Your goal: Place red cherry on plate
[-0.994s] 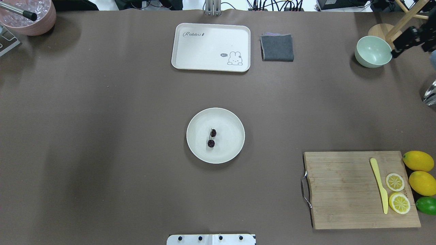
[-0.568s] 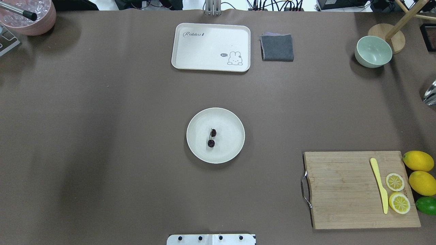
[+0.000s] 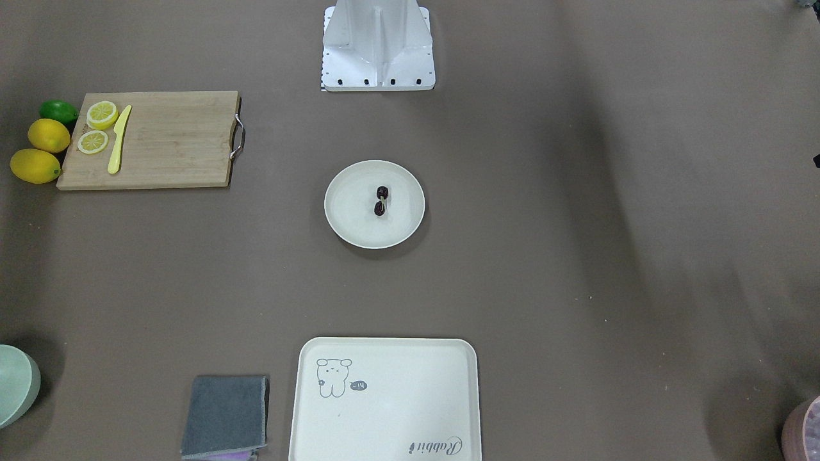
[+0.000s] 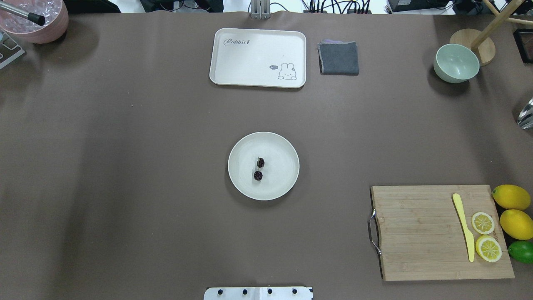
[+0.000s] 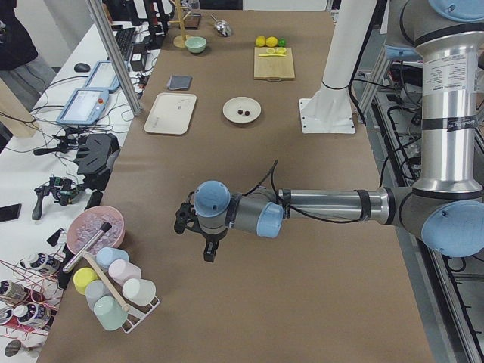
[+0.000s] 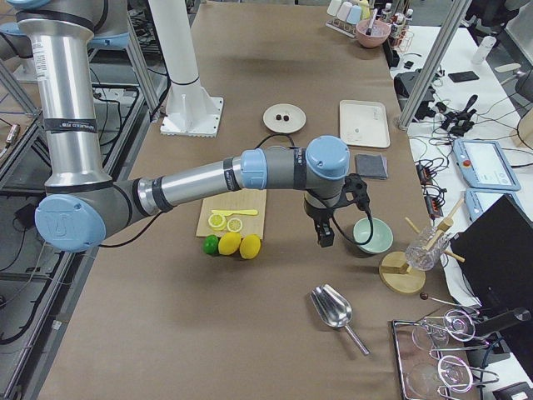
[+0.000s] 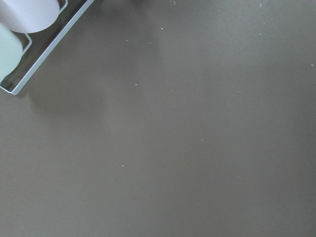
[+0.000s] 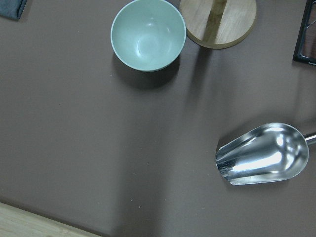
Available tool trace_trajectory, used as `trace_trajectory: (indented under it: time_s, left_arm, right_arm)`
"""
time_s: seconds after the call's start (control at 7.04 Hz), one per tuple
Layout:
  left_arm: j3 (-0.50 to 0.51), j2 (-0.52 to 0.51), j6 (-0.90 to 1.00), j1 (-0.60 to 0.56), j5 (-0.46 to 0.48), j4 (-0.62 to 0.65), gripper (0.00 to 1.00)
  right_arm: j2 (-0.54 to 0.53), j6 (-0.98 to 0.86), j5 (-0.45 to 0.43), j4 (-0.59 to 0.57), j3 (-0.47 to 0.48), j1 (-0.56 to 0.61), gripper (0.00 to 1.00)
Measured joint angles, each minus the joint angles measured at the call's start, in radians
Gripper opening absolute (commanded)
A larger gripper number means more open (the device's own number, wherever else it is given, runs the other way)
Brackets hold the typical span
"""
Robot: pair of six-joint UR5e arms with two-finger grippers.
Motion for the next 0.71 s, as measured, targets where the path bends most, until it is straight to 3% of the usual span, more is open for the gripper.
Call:
trace_trajectory:
  time_s: [0.28,0.71]
  left_arm:
    - [0.069,0.003,0.012,-0.053,-0.002,0.001,0.98]
    - [0.076,-0.006,0.011,-0.152,-0.002,0.038,0.98]
  right_arm:
    - [0.002,0.020,-0.008,0.001,-0.014,-0.032,0.99]
    - [0.018,0.078,-0.071,0.005,-0.027,-0.078,0.99]
